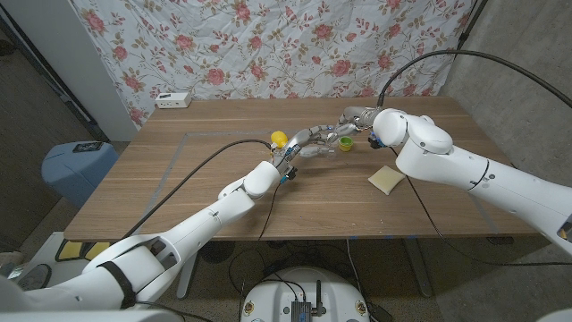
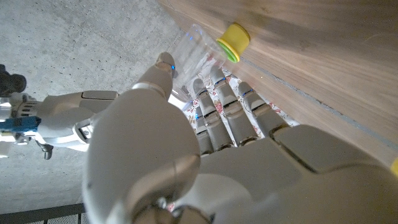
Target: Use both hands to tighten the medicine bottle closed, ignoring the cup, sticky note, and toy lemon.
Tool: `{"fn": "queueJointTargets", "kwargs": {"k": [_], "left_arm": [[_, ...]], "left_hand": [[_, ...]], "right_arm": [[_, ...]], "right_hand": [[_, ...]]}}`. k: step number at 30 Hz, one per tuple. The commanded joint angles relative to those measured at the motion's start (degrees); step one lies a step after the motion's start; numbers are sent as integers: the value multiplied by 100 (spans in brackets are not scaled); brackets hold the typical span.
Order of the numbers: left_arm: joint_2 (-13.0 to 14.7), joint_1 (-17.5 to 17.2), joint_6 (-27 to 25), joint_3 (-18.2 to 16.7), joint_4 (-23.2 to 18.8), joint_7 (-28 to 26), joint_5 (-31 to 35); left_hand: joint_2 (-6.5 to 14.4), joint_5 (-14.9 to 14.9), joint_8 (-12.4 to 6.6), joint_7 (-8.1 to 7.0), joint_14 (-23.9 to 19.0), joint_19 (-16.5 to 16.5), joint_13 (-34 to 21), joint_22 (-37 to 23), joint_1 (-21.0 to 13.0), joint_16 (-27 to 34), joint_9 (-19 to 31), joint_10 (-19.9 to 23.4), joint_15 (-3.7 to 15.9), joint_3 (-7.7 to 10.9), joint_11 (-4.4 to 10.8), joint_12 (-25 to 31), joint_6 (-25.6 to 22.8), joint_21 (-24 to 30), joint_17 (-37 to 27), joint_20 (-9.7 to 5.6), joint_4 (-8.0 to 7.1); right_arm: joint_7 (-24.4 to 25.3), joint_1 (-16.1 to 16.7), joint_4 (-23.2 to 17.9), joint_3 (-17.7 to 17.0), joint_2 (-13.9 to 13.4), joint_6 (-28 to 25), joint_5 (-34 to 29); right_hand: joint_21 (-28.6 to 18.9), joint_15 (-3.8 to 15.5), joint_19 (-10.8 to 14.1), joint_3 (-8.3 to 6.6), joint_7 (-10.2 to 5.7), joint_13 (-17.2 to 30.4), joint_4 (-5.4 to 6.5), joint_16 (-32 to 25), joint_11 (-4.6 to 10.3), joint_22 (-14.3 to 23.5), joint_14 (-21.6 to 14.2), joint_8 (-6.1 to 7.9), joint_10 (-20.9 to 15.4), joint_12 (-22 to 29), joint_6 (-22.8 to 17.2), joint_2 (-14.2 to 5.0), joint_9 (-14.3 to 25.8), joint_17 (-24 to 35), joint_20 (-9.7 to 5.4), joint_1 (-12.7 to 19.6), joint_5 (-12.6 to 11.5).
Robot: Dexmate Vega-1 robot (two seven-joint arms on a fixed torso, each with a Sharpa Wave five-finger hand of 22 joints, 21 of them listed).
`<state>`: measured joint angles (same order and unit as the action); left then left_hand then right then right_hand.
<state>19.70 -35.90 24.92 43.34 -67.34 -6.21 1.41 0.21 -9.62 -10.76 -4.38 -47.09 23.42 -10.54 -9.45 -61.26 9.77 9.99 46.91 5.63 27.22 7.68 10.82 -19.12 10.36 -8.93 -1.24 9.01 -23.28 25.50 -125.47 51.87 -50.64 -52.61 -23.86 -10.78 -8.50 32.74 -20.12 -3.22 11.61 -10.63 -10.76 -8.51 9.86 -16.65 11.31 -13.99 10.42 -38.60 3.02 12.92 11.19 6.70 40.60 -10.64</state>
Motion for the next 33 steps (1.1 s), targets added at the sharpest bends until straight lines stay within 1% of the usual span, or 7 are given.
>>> {"fn": "queueJointTargets", "kwargs": {"k": [1, 8, 13, 17, 23, 27, 33], "left_arm": [[10, -12, -51, -3, -23, 4, -12], [9, -19, -77, 3, -44, 17, -21], [13, -15, -90, 7, -54, 13, -8], [9, -16, -98, 9, -58, 13, -12], [18, -29, -121, 8, -90, -1, -3], [22, -33, -123, 8, -102, -7, 2], [26, -44, -126, 9, -121, -12, 5]], "left_hand": [[46, -37, 6, -25, 10, -6, -32, -12, -26, 16, 17, 174, 585, 20, 100, 34, -13, 34, -24, -41, -17], [45, -36, 8, -17, 6, -5, -32, -12, -25, 19, 17, 172, 578, 18, 104, 33, -5, 34, -25, -35, -17], [41, -36, 7, -21, 3, -4, -32, -12, -30, 22, 17, 166, 578, 15, 103, 30, -9, 35, -26, -37, -13], [44, -37, 7, -14, 3, -7, -32, -12, -28, 21, 17, 164, 575, 17, 99, 30, -9, 34, -26, -30, -15], [45, -37, 7, -17, 2, -9, -32, -12, -31, 20, 17, 164, 577, 17, 101, 30, -8, 33, -25, -30, -14], [45, -37, 7, -15, 6, -7, -32, -12, -29, 18, 17, 165, 574, 18, 107, 30, -8, 34, -24, -32, -16], [45, -37, 5, -15, 2, -7, -32, -12, -27, 20, 17, 161, 573, 16, 98, 29, -12, 34, -25, -33, -17]], "right_arm": [[20, -4, 77, 47, 39, 66, -66], [83, 48, 118, 3, 58, 137, -65], [130, 83, 150, -19, 83, 165, -78], [145, 97, 176, -18, 97, 180, -102], [235, 161, 183, -48, 105, 222, -147], [243, 178, 184, -60, 111, 231, -167], [285, 219, 180, -71, 119, 240, -223]], "right_hand": [[-40, 53, 28, -84, -32, 5, -3, -45, 17, 16, 6, 82, -8, 43, -140, 17, 9, 6, -19, 161, -13], [-54, 128, 62, -142, -66, 4, 6, -66, 40, 16, -31, 138, -67, 77, -262, 18, 9, 3, -55, 318, -13], [-65, 136, 91, -180, -80, 4, 22, -77, 69, 16, -52, 197, -101, 93, -408, 19, 9, 2, -72, 413, -18], [-70, 160, 106, -182, -100, 4, 53, -91, 84, 16, -75, 215, -120, 101, -454, 9, 9, 9, -74, 413, -15], [-84, 179, 150, -184, -124, 3, 100, -128, 126, 17, -144, 278, -181, 122, -625, -21, 9, 21, -95, 418, -9], [-92, 183, 177, -188, -139, 2, 105, -140, 151, 18, -174, 314, -213, 132, -724, -28, 8, 22, -98, 439, -8], [-103, 218, 227, -192, -140, 0, 123, -158, 176, 19, -216, 403, -284, 150, -985, -48, 4, 28, -136, 477, -4]]}}
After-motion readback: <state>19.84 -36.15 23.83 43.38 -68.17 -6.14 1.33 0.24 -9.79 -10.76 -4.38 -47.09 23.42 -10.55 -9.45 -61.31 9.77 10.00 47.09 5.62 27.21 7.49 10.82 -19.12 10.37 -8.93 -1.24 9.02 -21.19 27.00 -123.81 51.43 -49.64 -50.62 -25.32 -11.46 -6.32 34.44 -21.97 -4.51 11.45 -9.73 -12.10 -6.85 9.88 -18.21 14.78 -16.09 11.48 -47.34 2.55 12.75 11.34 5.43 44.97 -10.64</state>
